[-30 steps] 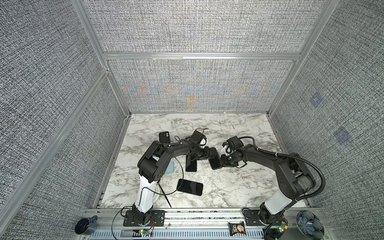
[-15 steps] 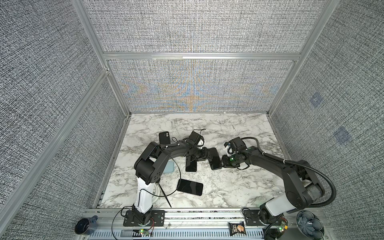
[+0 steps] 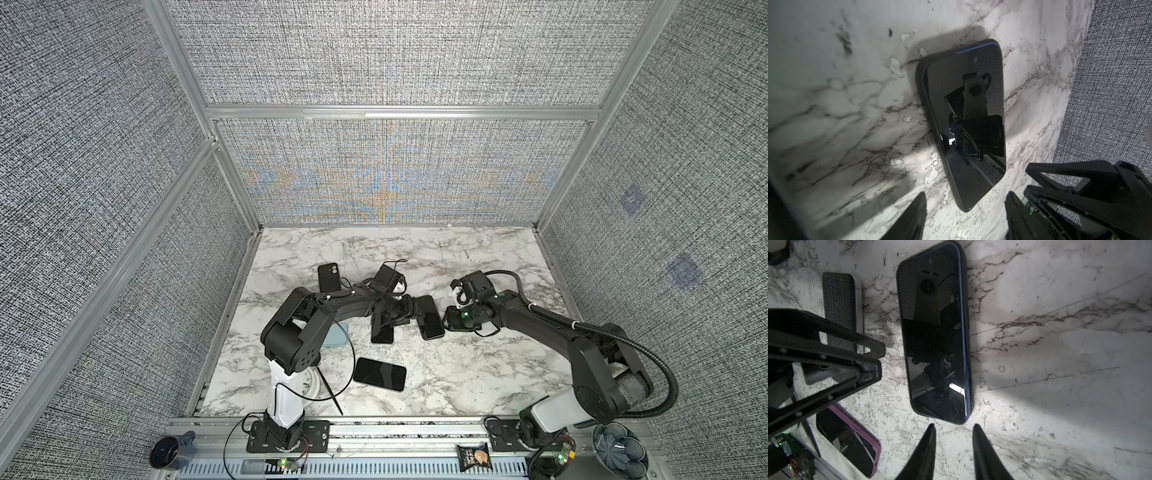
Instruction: Put the phone into the phone case
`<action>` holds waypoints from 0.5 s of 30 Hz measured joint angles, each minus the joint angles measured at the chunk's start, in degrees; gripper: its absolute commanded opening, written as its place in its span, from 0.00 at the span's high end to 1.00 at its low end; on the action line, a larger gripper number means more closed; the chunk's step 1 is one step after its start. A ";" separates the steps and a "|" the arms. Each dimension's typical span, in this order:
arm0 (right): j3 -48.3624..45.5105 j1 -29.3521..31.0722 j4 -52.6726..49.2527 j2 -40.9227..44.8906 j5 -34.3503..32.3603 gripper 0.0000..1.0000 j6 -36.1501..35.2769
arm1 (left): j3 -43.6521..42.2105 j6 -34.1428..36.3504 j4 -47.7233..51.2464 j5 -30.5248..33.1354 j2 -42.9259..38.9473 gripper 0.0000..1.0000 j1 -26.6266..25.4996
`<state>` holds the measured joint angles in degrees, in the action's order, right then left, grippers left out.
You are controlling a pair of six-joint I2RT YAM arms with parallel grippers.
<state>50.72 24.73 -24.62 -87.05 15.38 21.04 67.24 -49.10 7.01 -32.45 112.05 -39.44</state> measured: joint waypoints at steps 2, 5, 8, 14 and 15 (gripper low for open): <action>-0.11 -0.07 0.04 0.04 0.11 0.66 -0.04 | 1.22 0.02 0.37 0.28 0.79 0.36 0.00; -0.48 -0.15 0.44 0.20 0.26 0.66 -0.17 | 3.87 0.76 0.61 0.63 2.64 0.36 0.07; -0.48 -0.33 0.63 0.48 0.33 0.66 -0.15 | 6.23 1.81 1.27 0.92 4.72 0.36 0.11; -1.44 -0.42 0.76 2.45 -0.35 0.64 0.90 | 8.98 3.28 1.60 0.02 7.67 0.36 0.39; -1.51 -0.46 0.72 2.62 -0.57 0.64 1.03 | 9.38 3.54 1.42 -0.55 8.07 0.36 0.57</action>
<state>49.21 24.27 -23.90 -84.42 14.81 22.06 76.62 -45.56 8.43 -32.99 120.11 -38.87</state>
